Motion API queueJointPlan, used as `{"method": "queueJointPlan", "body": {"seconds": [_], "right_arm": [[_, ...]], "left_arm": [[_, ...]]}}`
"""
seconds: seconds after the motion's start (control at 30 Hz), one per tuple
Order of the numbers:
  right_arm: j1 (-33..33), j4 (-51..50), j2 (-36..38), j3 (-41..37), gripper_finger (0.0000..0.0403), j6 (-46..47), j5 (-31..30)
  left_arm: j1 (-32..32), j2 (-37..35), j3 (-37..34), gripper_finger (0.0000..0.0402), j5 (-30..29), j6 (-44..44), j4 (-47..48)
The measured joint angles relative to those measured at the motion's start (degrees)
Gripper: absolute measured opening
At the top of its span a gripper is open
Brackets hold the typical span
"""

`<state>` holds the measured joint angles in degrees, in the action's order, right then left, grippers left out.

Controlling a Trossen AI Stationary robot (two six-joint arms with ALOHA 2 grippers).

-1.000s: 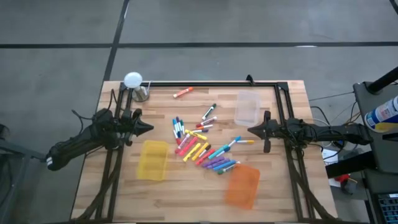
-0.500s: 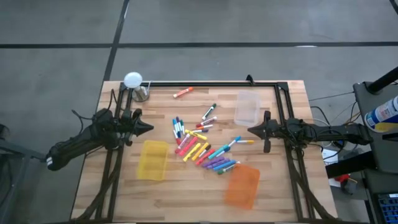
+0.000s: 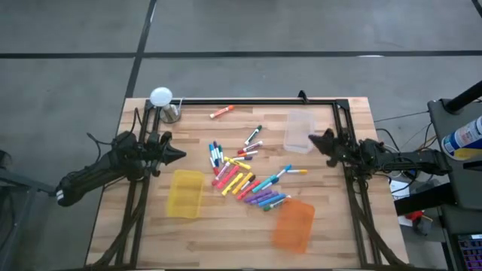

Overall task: Pick & Place Markers
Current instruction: Put the small yellow highlighter pen into the transparent bin

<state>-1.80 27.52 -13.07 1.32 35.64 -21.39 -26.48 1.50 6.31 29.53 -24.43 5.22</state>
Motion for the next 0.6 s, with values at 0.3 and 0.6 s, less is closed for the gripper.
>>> {"method": "queueJointPlan", "body": {"seconds": [0.3,0.6], "right_arm": [[0.0,6.0,0.3,0.0,0.0009,16.5,-6.1],[0.0,0.4,0.1,4.7,0.0009,1.1,6.6]], "left_arm": [[0.0,0.0,0.0,0.0000,0.0,0.0,0.0],[0.0,0.0,0.0,0.0000,0.0,0.0,0.0]]}}
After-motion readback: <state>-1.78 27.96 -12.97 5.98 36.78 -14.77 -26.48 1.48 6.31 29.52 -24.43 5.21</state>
